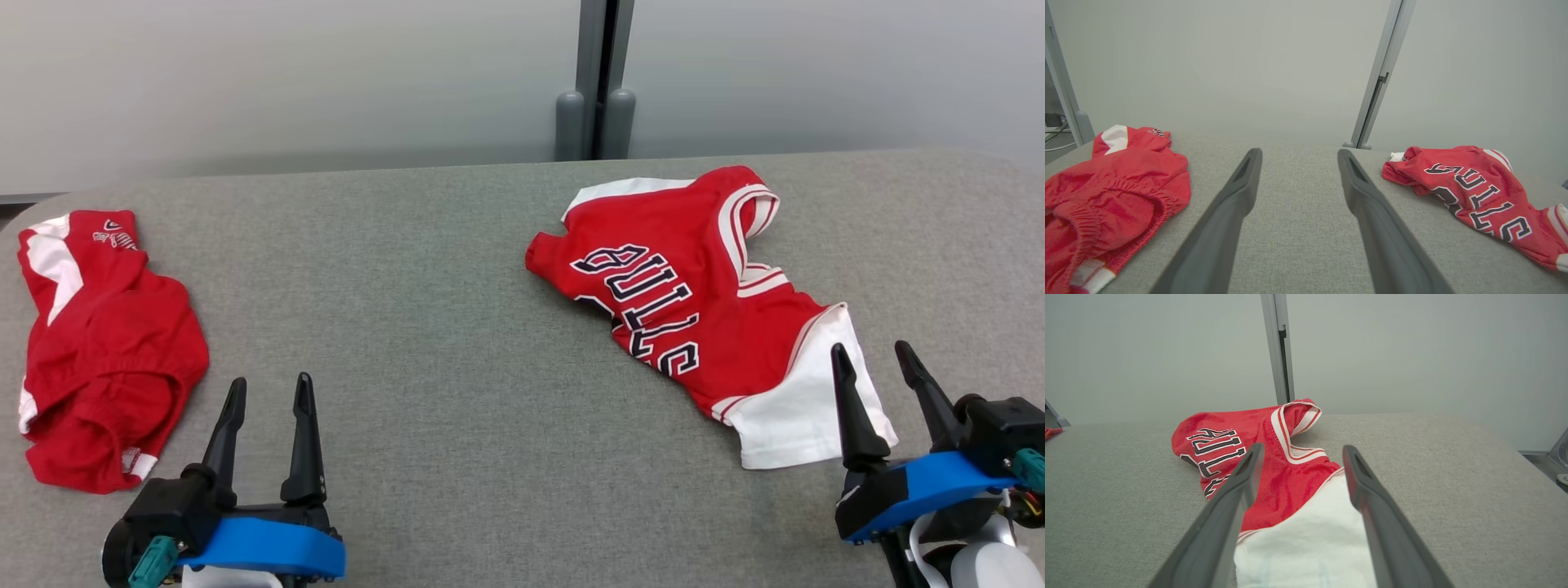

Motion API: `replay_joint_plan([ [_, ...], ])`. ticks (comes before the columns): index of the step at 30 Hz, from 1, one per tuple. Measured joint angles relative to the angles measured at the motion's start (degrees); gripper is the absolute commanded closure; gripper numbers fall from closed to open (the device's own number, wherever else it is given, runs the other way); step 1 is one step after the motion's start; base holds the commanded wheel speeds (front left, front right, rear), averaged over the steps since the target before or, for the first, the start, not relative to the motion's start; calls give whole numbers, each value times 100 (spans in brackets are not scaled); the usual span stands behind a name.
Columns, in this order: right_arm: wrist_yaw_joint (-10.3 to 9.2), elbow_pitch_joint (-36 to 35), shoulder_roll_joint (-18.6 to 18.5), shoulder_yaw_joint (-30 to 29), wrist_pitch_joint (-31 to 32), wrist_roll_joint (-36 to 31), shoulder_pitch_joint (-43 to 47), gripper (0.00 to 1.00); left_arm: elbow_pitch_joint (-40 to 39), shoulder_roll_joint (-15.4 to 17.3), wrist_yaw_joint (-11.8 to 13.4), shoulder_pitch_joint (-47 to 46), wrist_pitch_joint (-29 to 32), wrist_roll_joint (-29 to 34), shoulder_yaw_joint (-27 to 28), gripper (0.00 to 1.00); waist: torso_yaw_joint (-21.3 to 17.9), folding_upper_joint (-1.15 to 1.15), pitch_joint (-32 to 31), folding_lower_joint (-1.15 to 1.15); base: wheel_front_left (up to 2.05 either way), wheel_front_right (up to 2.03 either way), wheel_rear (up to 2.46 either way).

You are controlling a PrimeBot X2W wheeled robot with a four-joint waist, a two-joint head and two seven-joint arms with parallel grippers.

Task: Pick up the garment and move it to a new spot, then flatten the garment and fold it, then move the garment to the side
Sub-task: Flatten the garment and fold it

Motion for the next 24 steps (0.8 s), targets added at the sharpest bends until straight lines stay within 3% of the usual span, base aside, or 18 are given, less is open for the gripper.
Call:
replay_joint_plan([
  [5,0,-124,-1,178,25,-9,-41,0,59,2,-34,-78,163,3,-143,0,-142,0,126,0,0,0,0],
  [8,0,-200,1,383,30,2,-79,0,290,-5,-205,-419,365,16,-330,0,-284,0,288,0,0,0,0],
  [15,0,-197,3,934,-64,213,-341,0,1372,-196,-650,-1655,746,-48,-648,0,-816,0,805,3,0,0,0],
  [24,0,138,3,1456,-350,586,-631,0,2557,-347,-916,-2909,1001,-464,-714,0,-1580,0,1252,2,0,0,0],
])
